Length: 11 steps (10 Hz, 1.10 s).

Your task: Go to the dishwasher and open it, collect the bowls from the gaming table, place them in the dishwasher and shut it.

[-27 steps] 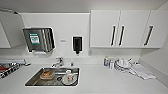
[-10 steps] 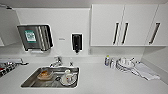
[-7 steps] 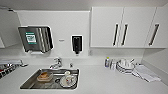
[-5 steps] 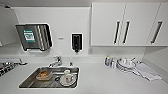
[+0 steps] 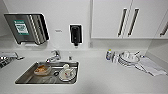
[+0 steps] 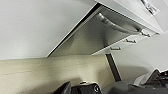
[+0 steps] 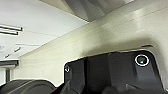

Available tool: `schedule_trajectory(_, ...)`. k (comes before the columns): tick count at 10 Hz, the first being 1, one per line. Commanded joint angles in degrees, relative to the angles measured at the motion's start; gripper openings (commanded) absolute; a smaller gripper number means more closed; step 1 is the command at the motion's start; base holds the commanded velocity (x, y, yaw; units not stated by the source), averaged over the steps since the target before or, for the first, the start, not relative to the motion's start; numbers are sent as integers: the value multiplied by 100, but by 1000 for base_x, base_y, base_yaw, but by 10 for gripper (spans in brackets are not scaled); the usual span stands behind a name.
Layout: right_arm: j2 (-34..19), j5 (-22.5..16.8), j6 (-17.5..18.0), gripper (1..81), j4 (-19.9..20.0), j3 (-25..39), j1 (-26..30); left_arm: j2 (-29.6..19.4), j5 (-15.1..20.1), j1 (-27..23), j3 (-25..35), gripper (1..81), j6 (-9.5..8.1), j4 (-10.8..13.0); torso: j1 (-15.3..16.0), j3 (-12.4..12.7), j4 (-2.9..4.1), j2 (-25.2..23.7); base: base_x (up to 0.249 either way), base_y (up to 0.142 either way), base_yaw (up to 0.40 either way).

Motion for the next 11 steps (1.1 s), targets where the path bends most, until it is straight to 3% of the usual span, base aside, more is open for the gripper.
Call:
schedule_trajectory(1,-993,-250,428,811,17,1059,870,-321,214,-464,190,811,-9,15,352,9,0,-549,0,0,0)
schedule_trajectory(4,-1783,-250,875,811,17,1850,1294,-321,214,-464,163,811,-9,6,660,-81,0,-1032,0,0,0)
schedule_trajectory(6,-1995,-250,973,811,17,2035,1417,-313,214,-457,163,811,-9,6,905,-224,0,-1422,0,0,0)
schedule_trajectory(7,-2083,-250,1017,811,26,2079,1452,-304,214,-465,154,811,-17,6,1047,-89,0,-1648,0,0,0)
schedule_trajectory(9,-2224,-250,1210,811,17,2140,1461,-295,214,-465,146,811,-9,6,1288,-138,0,-2029,0,0,0)
schedule_trajectory(10,-2302,-258,1383,811,18,2175,1496,-286,214,-465,146,811,-9,6,1410,-619,0,-2221,0,0,0)
schedule_trajectory(11,-2347,-294,1570,811,0,2184,1548,-269,214,-457,146,811,-9,-3,1535,-685,0,-2418,0,0,0)
